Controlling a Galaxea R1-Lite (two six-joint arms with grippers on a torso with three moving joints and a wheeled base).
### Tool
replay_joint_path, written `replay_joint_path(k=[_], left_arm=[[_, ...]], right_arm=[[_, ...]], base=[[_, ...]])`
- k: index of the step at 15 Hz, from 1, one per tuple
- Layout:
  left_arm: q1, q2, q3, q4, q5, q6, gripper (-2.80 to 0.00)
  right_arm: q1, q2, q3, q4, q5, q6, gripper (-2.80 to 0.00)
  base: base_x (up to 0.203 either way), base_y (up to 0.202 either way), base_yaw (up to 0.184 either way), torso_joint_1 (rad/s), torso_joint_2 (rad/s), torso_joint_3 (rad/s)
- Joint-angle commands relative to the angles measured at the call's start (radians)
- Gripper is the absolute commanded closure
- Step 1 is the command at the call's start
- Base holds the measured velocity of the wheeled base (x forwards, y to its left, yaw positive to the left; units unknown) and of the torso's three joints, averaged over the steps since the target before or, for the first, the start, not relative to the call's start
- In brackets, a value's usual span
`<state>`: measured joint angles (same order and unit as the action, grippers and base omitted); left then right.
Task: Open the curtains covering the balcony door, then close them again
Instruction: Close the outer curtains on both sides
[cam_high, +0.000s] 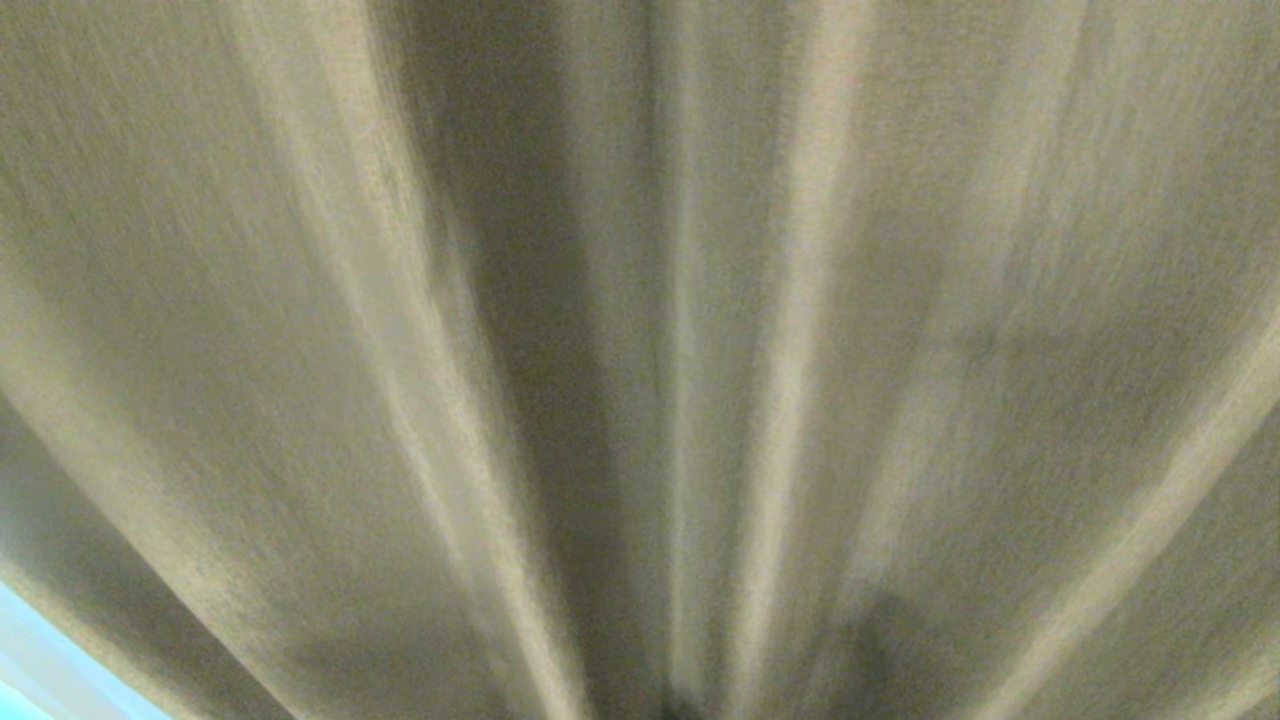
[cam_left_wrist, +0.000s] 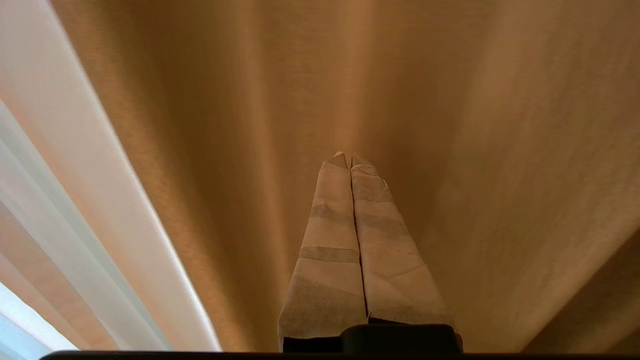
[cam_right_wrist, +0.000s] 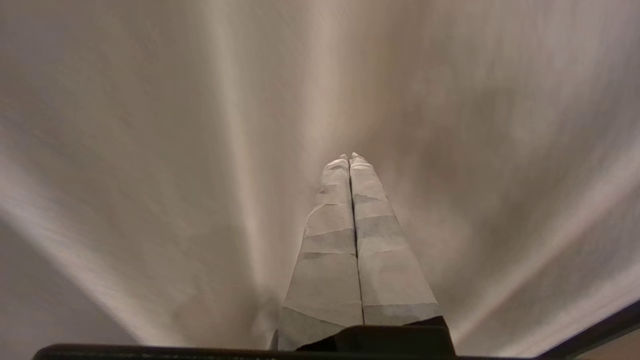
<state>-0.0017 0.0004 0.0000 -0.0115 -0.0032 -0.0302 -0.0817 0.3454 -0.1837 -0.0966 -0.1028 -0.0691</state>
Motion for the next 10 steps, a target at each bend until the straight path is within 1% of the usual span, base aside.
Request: replay_joint_path(k=[1,4,5,7,9,10], left_arm=[[0.000,0.000,0.000,-0.001,0.000,0.000,0.00],[0.000,0.000,0.000,-0.001,0.000,0.000,0.00],[0.000,0.000,0.000,-0.001,0.000,0.000,0.00],[0.000,0.000,0.000,-0.001,0.000,0.000,0.00],[0.000,0.000,0.000,-0.001,0.000,0.000,0.00],[0.000,0.000,0.000,-0.001,0.000,0.000,0.00]], right_arm=[[0.020,-0.071,0.099,-0.011,0.008,-0.008,0.00],[0.059,-0.157,0.179,-0.003,0.015,-0.014,0.00],[0.066,-0.192,0.182,0.012,0.025,-0.012,0.00],[0.072,-0.286,0.180,0.070,0.077,-0.011,0.00],[0.075,-0.345,0.164,0.146,0.099,0.013,0.00],[0.076,-0.345,0.165,0.146,0.100,0.018,0.00]], base=[[0.000,0.000,0.000,0.000,0.00,0.000],[0.000,0.000,0.000,0.000,0.00,0.000],[0.000,0.000,0.000,0.000,0.00,0.000],[0.000,0.000,0.000,0.000,0.00,0.000],[0.000,0.000,0.000,0.000,0.00,0.000],[0.000,0.000,0.000,0.000,0.00,0.000]])
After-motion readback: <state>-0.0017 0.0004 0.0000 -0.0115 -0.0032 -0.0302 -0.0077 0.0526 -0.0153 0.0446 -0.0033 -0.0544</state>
